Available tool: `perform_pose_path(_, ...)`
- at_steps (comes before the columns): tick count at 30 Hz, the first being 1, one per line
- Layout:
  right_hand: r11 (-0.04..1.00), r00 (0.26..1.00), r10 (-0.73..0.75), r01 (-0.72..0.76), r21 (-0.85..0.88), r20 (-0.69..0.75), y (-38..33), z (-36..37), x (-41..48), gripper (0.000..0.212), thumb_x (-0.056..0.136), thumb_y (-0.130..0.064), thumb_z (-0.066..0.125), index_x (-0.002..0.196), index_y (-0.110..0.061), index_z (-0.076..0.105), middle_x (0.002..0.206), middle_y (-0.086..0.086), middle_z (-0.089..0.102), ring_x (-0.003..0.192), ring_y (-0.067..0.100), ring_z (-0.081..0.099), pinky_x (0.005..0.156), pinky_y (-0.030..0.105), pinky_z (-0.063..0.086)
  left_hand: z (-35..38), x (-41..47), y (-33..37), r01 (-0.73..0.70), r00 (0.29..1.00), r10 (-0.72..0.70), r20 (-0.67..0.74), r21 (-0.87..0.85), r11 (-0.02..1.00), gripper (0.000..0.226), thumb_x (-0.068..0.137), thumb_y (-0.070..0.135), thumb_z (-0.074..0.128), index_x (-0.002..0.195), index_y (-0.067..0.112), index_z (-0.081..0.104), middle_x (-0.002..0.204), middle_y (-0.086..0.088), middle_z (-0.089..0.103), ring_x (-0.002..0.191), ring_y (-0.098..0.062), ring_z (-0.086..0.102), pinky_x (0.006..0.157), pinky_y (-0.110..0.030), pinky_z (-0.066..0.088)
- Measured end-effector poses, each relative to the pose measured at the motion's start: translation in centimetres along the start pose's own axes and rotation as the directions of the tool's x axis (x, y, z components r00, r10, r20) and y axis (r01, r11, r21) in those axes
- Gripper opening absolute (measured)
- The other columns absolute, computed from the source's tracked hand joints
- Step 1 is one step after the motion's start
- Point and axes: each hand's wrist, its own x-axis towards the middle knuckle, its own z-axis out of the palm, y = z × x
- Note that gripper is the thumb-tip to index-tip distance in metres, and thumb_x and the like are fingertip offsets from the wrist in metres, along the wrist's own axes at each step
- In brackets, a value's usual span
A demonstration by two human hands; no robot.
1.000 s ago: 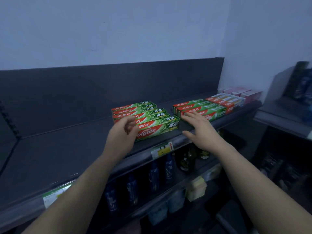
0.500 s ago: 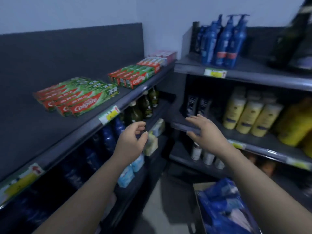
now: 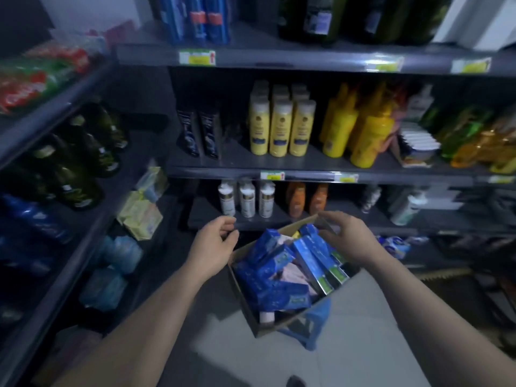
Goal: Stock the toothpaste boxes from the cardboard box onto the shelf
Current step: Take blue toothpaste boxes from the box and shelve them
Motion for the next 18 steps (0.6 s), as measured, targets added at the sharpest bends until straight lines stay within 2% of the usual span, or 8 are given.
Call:
perform_pose_path(2,0.998,0.998,0.059,-0.059,0.010,0.025,3.0,0.0,0.0,0.044,0.087,-0.017,0.065,0.130,-0.017,0.058,0.129,0.006,0.061,0.117,0.024,0.056,0.086,0.023,0.036,2.9,0.9,0.2,0.043,0.998,-0.043,0.036,-0.015,0.999,0.033,0.094,0.019,0.057,0.127,0.013,0.056,0.116,-0.002,0.061,0.100,-0.010,0.056,0.088,-0.021,0.042)
perform_pose_path(6,0.988,0.984,0.150,-0.152,0.012,0.095,8.7,0.6,0.9,0.046,0.085,-0.019,0.065,0.131,-0.019,0.059,0.130,0.002,0.062,0.119,0.020,0.056,0.091,0.024,0.038,8.0,2.4,0.2,0.137,0.988,-0.134,0.080,-0.044,0.990,0.030,0.093,0.014,0.058,0.122,0.010,0.059,0.111,-0.005,0.063,0.102,-0.015,0.059,0.088,-0.024,0.043)
perform_pose_path(10,0.965,0.959,0.244,-0.255,0.061,0.144,13.8,2.1,1.8,0.044,0.086,-0.021,0.064,0.130,-0.019,0.060,0.126,0.007,0.064,0.115,0.024,0.059,0.089,0.028,0.043,12.1,4.0,-0.8,0.221,0.971,-0.214,0.107,-0.054,0.974,0.025,0.090,0.014,0.060,0.115,0.011,0.062,0.107,-0.004,0.067,0.104,-0.017,0.062,0.096,-0.034,0.048)
perform_pose_path(12,0.953,0.946,0.278,-0.293,0.075,0.166,15.9,3.3,2.2,0.042,0.086,-0.020,0.064,0.128,-0.018,0.061,0.119,0.009,0.067,0.108,0.025,0.061,0.081,0.027,0.044,13.9,5.0,-1.7,0.251,0.963,-0.245,0.116,-0.039,0.967,0.026,0.090,0.019,0.060,0.115,0.015,0.063,0.109,-0.003,0.069,0.102,-0.017,0.065,0.095,-0.039,0.050)
perform_pose_path(15,0.938,0.930,0.309,-0.332,0.098,0.198,18.7,5.5,2.8,0.035,0.085,-0.019,0.064,0.120,-0.015,0.066,0.100,0.008,0.070,0.089,0.022,0.062,0.068,0.023,0.037,16.3,6.0,-2.3,0.285,0.954,-0.281,0.101,-0.021,0.958,0.029,0.091,0.016,0.060,0.119,0.012,0.062,0.113,-0.003,0.068,0.100,-0.016,0.063,0.093,-0.033,0.048)
perform_pose_path(18,0.917,0.911,0.352,-0.382,0.117,0.217,20.4,7.7,3.1,0.029,0.087,-0.019,0.064,0.116,-0.017,0.067,0.106,0.007,0.070,0.088,0.024,0.060,0.066,0.023,0.035,18.2,7.0,-3.3,0.316,0.944,-0.314,0.104,-0.001,0.949,0.030,0.091,0.013,0.059,0.121,0.009,0.061,0.113,-0.004,0.067,0.100,-0.015,0.062,0.089,-0.025,0.043)
